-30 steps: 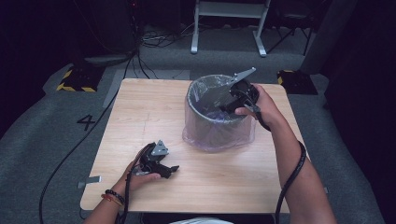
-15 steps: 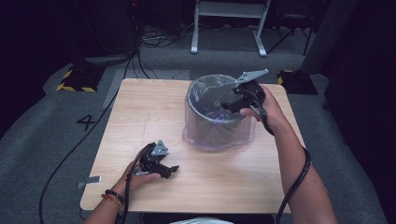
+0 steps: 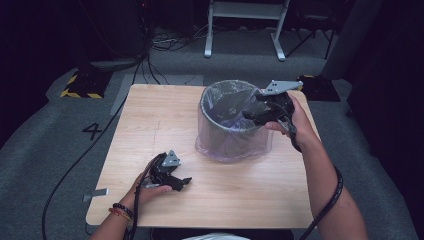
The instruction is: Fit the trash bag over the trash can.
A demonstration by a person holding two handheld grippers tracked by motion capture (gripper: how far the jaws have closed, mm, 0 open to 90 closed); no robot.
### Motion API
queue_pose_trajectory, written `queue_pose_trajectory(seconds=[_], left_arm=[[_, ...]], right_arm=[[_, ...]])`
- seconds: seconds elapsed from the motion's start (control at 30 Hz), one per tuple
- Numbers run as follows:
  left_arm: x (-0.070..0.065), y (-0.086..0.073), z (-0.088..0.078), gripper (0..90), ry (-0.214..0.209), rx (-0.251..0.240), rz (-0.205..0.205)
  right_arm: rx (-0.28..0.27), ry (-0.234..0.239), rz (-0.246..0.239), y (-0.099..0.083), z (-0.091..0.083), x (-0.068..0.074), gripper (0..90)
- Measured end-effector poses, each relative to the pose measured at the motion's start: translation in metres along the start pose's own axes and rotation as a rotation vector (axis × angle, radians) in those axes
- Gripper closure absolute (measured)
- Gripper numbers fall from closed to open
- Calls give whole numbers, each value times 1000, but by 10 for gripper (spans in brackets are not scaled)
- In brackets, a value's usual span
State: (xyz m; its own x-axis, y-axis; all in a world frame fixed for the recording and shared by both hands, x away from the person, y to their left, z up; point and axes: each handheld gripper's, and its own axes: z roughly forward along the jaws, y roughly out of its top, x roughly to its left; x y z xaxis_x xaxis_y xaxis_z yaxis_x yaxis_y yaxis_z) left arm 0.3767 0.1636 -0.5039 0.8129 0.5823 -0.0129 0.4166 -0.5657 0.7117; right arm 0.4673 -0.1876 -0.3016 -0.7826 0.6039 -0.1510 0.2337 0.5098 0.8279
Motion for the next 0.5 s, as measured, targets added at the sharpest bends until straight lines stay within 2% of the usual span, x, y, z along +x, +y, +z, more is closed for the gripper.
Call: queue_pose_trajectory(seconds=[0.07, 0.23, 0.5], left_arm=[[0, 0, 0, 145, 0, 0, 0], [0, 0, 0, 145, 0, 0, 0], [0, 0, 0, 145, 0, 0, 0]], right_arm=[[-7, 10, -9, 0, -5, 2, 204], [-21, -21, -26, -2, -13, 6, 198], [-29, -24, -39, -11, -24, 11, 188]])
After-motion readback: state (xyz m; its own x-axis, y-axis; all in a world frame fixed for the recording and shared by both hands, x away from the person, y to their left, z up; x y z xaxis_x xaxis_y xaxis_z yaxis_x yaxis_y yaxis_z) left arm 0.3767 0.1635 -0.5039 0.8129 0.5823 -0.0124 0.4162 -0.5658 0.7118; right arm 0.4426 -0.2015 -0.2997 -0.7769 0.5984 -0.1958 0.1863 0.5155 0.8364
